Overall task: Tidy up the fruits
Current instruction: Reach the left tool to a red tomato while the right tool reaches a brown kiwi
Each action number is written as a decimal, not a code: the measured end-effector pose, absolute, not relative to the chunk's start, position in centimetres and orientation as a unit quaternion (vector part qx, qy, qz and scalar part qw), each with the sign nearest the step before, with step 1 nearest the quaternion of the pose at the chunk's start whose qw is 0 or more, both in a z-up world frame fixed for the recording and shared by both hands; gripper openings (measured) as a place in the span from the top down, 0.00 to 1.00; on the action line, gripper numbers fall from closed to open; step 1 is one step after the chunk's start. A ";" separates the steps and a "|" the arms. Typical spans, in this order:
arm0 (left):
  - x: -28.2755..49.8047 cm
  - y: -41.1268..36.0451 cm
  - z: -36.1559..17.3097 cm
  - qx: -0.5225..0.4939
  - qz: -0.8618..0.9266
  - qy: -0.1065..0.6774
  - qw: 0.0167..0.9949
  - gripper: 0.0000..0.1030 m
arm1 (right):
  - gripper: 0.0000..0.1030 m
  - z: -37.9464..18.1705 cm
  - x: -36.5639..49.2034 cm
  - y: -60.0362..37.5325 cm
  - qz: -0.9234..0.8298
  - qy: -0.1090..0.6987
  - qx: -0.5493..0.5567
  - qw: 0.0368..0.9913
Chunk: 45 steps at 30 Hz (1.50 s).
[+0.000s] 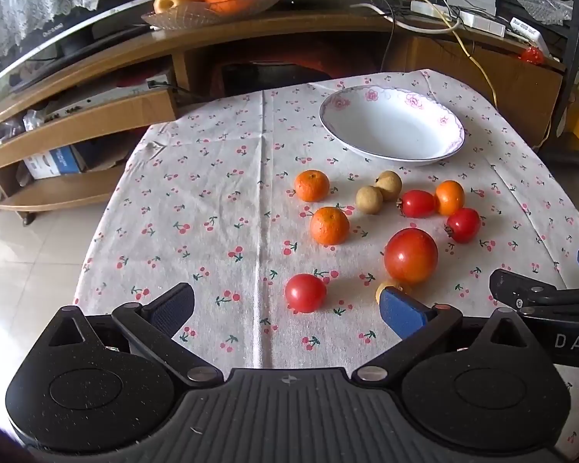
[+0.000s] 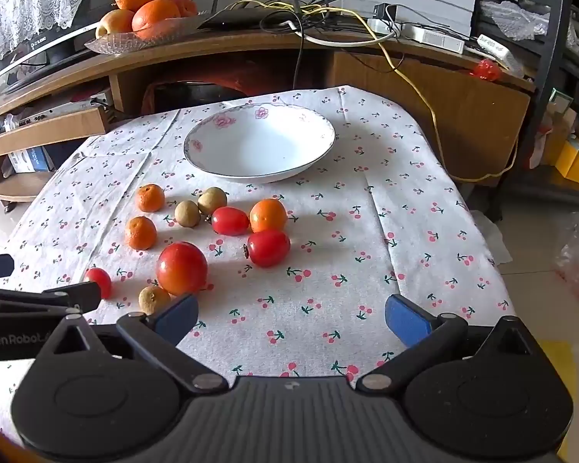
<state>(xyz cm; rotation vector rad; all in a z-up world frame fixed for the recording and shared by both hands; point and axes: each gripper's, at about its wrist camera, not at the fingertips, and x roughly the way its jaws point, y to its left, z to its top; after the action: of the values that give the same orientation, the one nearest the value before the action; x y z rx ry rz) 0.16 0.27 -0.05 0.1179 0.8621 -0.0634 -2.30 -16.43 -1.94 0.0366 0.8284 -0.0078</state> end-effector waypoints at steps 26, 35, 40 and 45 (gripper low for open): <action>0.4 1.0 -1.3 0.060 -0.023 0.439 0.896 0.02 | 0.16 -2.7 -1.2 -15.2 0.041 0.423 0.013 0.905; 0.4 1.2 -1.1 0.064 -0.027 0.432 0.899 0.02 | 0.39 -3.6 0.1 -14.1 0.075 0.436 0.022 0.896; 0.5 1.5 -1.1 0.071 -0.026 0.429 0.900 0.02 | 0.47 -4.0 0.6 -13.5 0.102 0.440 0.022 0.892; 0.5 2.3 -0.8 0.067 -0.025 0.425 0.902 0.02 | 0.51 -4.4 0.9 -12.6 0.131 0.447 0.019 0.885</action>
<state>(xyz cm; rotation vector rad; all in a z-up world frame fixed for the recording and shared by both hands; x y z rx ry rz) 0.52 2.30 -0.82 0.1382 0.8796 -0.0517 0.86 -12.56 -4.43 0.0389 0.9303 0.2720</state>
